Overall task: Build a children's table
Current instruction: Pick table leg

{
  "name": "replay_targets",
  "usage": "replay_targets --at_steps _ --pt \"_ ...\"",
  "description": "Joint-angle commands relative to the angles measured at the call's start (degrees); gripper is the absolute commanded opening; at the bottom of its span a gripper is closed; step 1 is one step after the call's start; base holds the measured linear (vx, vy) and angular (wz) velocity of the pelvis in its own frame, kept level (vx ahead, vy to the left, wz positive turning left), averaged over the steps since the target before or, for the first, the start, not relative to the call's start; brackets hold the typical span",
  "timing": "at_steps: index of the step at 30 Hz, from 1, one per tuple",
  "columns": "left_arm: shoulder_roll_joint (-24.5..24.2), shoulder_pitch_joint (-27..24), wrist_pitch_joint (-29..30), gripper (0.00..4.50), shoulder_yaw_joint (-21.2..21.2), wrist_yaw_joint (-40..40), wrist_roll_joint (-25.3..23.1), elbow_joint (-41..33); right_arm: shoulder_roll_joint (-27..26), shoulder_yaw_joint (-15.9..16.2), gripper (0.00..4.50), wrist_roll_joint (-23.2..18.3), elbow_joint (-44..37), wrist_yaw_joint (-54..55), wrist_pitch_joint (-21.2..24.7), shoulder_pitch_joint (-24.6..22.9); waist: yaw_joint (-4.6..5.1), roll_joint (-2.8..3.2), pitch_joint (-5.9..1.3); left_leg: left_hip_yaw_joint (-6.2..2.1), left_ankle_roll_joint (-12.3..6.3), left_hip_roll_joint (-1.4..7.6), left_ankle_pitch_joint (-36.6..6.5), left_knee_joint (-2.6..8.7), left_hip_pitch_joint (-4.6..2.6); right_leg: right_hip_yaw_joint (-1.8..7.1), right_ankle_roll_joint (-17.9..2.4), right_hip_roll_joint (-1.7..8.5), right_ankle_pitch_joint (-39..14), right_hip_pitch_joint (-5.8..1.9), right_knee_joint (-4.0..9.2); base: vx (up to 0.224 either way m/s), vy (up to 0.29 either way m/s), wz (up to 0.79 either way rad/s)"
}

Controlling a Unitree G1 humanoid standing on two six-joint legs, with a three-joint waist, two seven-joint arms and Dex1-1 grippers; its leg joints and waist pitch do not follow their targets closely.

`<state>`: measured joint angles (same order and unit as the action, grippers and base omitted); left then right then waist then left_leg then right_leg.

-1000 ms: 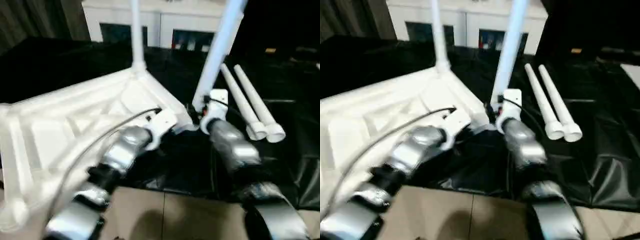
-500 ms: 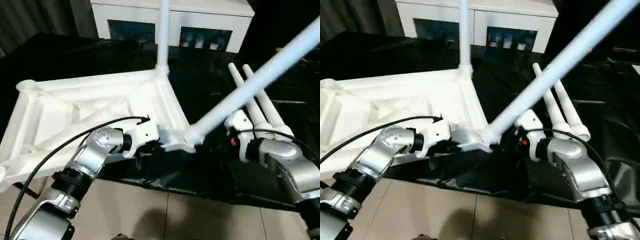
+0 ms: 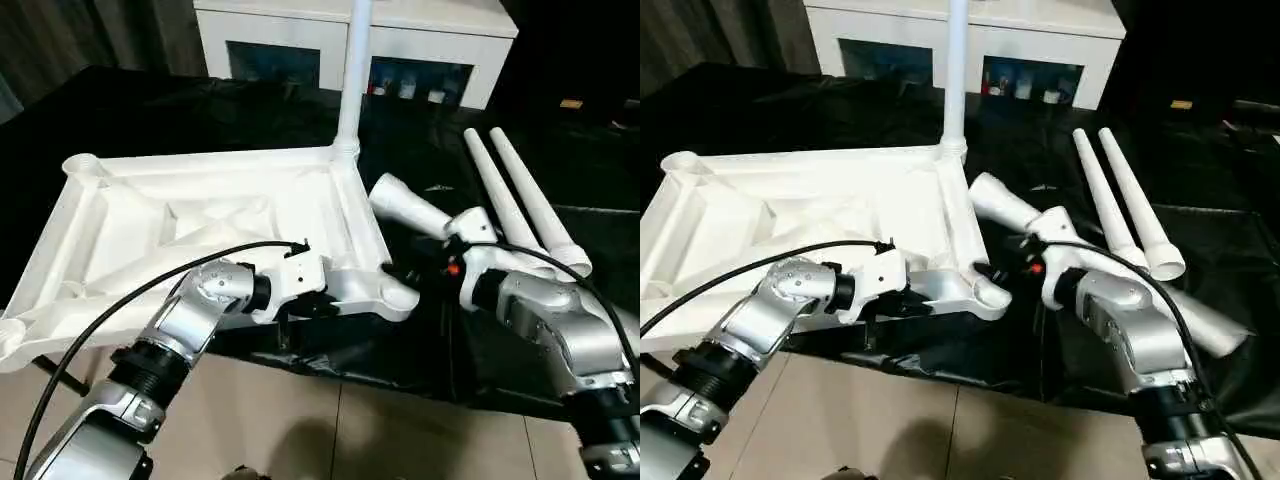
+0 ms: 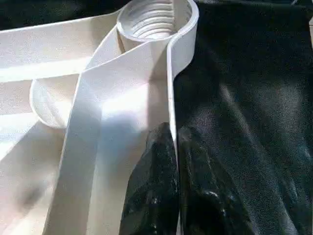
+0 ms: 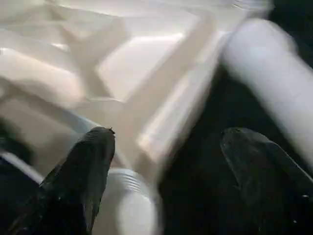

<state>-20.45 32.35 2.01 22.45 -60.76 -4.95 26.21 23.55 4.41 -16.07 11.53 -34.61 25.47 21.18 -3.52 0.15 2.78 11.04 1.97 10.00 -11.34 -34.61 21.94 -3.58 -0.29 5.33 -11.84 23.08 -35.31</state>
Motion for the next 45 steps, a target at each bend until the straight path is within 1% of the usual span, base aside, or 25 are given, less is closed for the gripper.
replay_targets --at_steps 1,4,6,10,11,12,13,15,19,20,22,23,25,26,27,28,31,33,34,35,37,39,42,43,45 --pt "0.1 0.6 -2.3 0.0 0.6 1.3 -1.3 0.0 -0.6 -1.1 3.78 0.7 -0.1 2.2 0.6 -0.6 0.14 -0.11 -4.07 -1.06 -4.92 3.17 -0.8 3.5 -1.27 2.74 -16.5 3.21 7.0 -3.24 2.46 0.0 0.0 0.0" --pt "-0.2 1.1 -4.1 0.0 0.8 1.3 -1.8 0.8 -2.2 -1.7 3.78 1.3 -0.5 4.9 0.4 -0.8 0.2 0.07 -4.02 -1.11 -3.96 3.2 -2.8 3.68 -1.3 2.73 -15.9 3.27 5.0 -3.25 2.7 0.0 0.0 0.0" --pt "-0.7 1.8 -7.2 0.0 1.3 1.4 -2.7 2.0 -3.7 -2.4 3.78 1.9 -0.7 7.6 -0.2 -0.9 0.22 0.37 -4.02 -1.21 -3.32 3.21 -3.6 3.75 -1.34 2.72 -15.6 3.26 4.3 -3.24 2.78 0.0 0.0 0.0" --pt "-1.5 3.0 -14.2 0.0 2.4 1.5 -4.4 4.2 -5.7 -3.3 3.78 1.9 -1.2 10.6 -0.5 -1.4 0.36 0.39 -4.03 -1.17 -1.38 3.15 -5.6 3.97 -1.46 2.69 -14.7 3.12 3.4 -3.18 2.88 0.0 0.0 0.0" --pt "-1.7 3.3 -16.8 0.0 2.6 1.8 -5.0 4.6 -5.9 -3.5 3.78 2.1 -1.4 11.3 -0.5 -1.6 0.32 0.38 -4.04 -1.2 -1.39 3.13 -5.5 3.95 -1.45 2.7 -14.6 3.14 3.5 -3.18 2.9 0.0 0.0 0.0" --pt "-1.7 3.6 -18.9 0.0 2.8 1.4 -5.0 5.1 -6.1 -3.6 3.78 2.4 -1.5 12.0 -0.5 -1.7 0.22 0.68 -4.06 -1.25 -1.28 3.18 -5.5 3.97 -1.5 2.71 -14.5 3.2 3.6 -3.16 2.93 0.0 0.0 0.0" --pt "-1.8 3.9 -20.4 0.0 2.8 1.4 -5.1 5.6 -6.3 -3.7 3.78 2.6 -1.4 12.5 -0.5 -1.7 0.3 0.51 -4.12 -1.18 -1.17 3.1 -5.1 3.92 -1.51 2.71 -14.5 3.06 4.5 -3.12 2.81 0.0 0.0 0.0" --pt "-1.8 4.5 -22.9 0.0 2.9 2.2 -5.7 6.7 -6.5 -3.9 3.78 2.8 -1.4 13.0 -0.4 -1.8 0.16 0.66 -4.18 -1.16 -1.22 3.09 -4.7 3.88 -1.52 2.68 -14.9 3.07 5.9 -3.14 2.63 0.0 0.0 0.0" --pt "-1.5 7.0 -28.2 0.0 1.8 7.8 -7.4 11.1 -7.1 -4.6 3.78 2.7 -2.8 14.3 0.6 -1.9 0.2 0.44 -4.2 -1.24 -0.98 3.09 -5.5 3.95 -1.38 2.66 -14.4 3.14 5.4 -3.37 2.64 0.0 0.0 0.0" --pt "-1.5 7.0 -28.2 0.49 1.8 7.8 -7.4 11.1 -7.1 -4.6 3.65 2.7 -2.8 14.3 0.6 -1.9 0.2 0.44 -4.2 -1.24 -0.98 3.09 -5.5 3.95 -1.38 2.66 -14.4 3.14 5.4 -3.37 2.64 0.0 0.0 0.0" --pt "-1.7 8.3 -30.0 0.61 -0.1 8.9 -6.5 12.6 -7.4 -4.9 3.65 2.5 -3.6 14.9 1.1 -2.0 0.24 0.28 -4.27 -1.22 -1.34 3.1 -5.0 3.87 -1.36 2.68 -14.4 3.27 5.1 -3.3 2.6 0.0 0.0 0.0" --pt "-1.9 8.7 -30.7 0.61 -0.6 9.4 -6.4 13.1 -7.6 -5.0 3.65 2.4 -3.7 15.1 1.1 -2.1 0.29 -0.09 -4.23 -1.18 -1.53 3.12 -4.8 3.9 -1.28 2.68 -14.4 3.27 5.0 -3.34 2.67 0.0 0.0 0.0" --pt "-2.8 9.4 -32.8 0.97 -0.6 10.6 -7.6 14.0 -7.8 -5.0 3.65 2.4 -3.8 15.4 1.3 -2.1 0.21 -0.02 -4.15 -1.08 -1.45 3.11 -5.6 3.88 -1.36 2.71 -14.7 3.28 3.9 -3.21 2.7 0.0 0.0 0.0" --pt "-2.9 9.5 -33.1 0.97 -0.6 10.8 -7.8 14.2 -7.8 -5.0 3.65 2.4 -3.8 15.4 1.3 -2.1 0.22 -0.11 -4.12 -1.04 -1.43 3.1 -5.8 3.88 -1.37 2.7 -14.7 3.28 3.5 -3.2 2.72 0.0 0.0 0.0" --pt "-3.6 10.3 -35.1 1.03 -0.5 12.1 -8.8 15.3 -8.0 -4.8 3.65 2.5 -3.9 15.6 1.4 -2.1 0.24 -0.04 -4.03 -1.09 -1.25 3.09 -6.3 3.94 -1.35 2.7 -14.5 3.3 2.2 -3.18 2.8 0.0 0.0 0.0" --pt "-4.4 11.3 -37.0 1.09 -0.3 14.6 -10.4 16.8 -8.3 -4.7 3.65 2.6 -4.0 15.8 1.5 -2.1 0.27 -0.34 -3.92 -1.15 -1.06 3.01 -7.1 3.97 -1.26 2.73 -13.4 3.21 0.1 -3.18 2.97 0.0 0.0 0.0" --pt "-6.7 13.9 -39.2 1.43 0.5 22.5 -15.5 21.0 -8.7 -4.6 3.65 2.9 -4.5 16.3 1.9 -2.0 0.51 -0.36 -3.99 -1.16 -0.6 2.91 -6.8 3.94 -1.28 2.8 -12.2 3.13 -0.4 -3.18 2.94 0.0 0.0 0.0" --pt "-6.7 13.8 -37.0 1.54 -2.5 22.7 -12.1 21.2 -8.7 -4.4 3.65 3.1 -5.1 16.6 2.2 -2.1 0.63 -0.22 -4.05 -1.25 -0.48 2.87 -6.0 3.9 -1.18 2.78 -11.9 3.14 0.5 -3.22 2.72 0.0 0.0 0.0" --pt "-6.2 13.3 -35.7 1.67 -3.9 21.9 -10.1 20.4 -8.6 -4.3 3.65 3.2 -5.4 16.5 2.2 -2.1 0.56 -0.18 -4.14 -1.13 -0.52 2.84 -5.5 3.81 -1.29 2.8 -12.5 3.14 1.2 -3.11 2.68 0.0 0.0 0.0" --pt "-4.6 11.6 -31.1 1.67 -8.0 19.6 -4.1 17.1 -8.1 -3.9 3.65 3.6 -6.5 16.2 2.5 -2.2 0.44 0.01 -4.08 -1.1 -0.53 2.89 -5.3 3.84 -1.31 2.76 -13.5 3.2 1.9 -3.04 2.51 0.0 0.0 0.0" --pt "-3.1 9.1 -25.3 1.75 -10.9 18.0 1.4 11.8 -7.0 -3.6 3.81 3.5 -8.0 15.3 3.6 -2.1 0.1 -0.17 -4.14 -1.01 -0.5 3.15 -5.0 3.82 -1.33 2.71 -15.5 3.37 3.2 -3.21 2.11 0.0 0.0 0.0" --pt "-1.3 5.7 -17.9 1.78 -13.6 17.4 7.3 5.1 -4.2 -1.8 3.91 5.4 -9.2 13.9 5.3 -1.6 -0.21 0.15 -4.06 -0.87 -1.27 3.05 -4.7 3.7 -1.32 2.69 -16.2 3.12 3.8 -2.93 2.15 0.0 0.0 0.0" --pt "-0.5 1.0 -11.1 1.78 -13.4 18.5 11.4 -2.8 0.8 0.9 4.18 10.5 -7.8 13.8 8.4 1.1 -0.05 -0.08 -3.6 -0.85 -0.69 2.9 -7.4 3.93 -1.13 2.65 -15.2 2.87 -1.3 -3.03 2.91 0.0 0.0 0.0" --pt "-0.5 0.5 -10.4 1.78 -13.2 18.6 11.8 -3.7 1.3 1.0 4.18 11.0 -7.5 13.9 8.8 1.5 -0.05 0.17 -3.62 -0.9 0.23 3.01 -9.3 3.92 -1.4 2.75 -14.4 3.02 -4.5 -2.93 3.08 0.0 0.0 0.0" --pt "-0.3 -3.4 -5.1 1.78 -12.6 18.9 12.7 -11.1 5.2 0.5 4.44 12.7 -4.0 13.9 12.8 5.2 0.23 0.2 -3.51 -0.97 1.12 3.06 -10.6 4.12 -1.48 2.81 -13.6 2.87 -6.8 -2.83 3.44 0.0 0.0 0.0"
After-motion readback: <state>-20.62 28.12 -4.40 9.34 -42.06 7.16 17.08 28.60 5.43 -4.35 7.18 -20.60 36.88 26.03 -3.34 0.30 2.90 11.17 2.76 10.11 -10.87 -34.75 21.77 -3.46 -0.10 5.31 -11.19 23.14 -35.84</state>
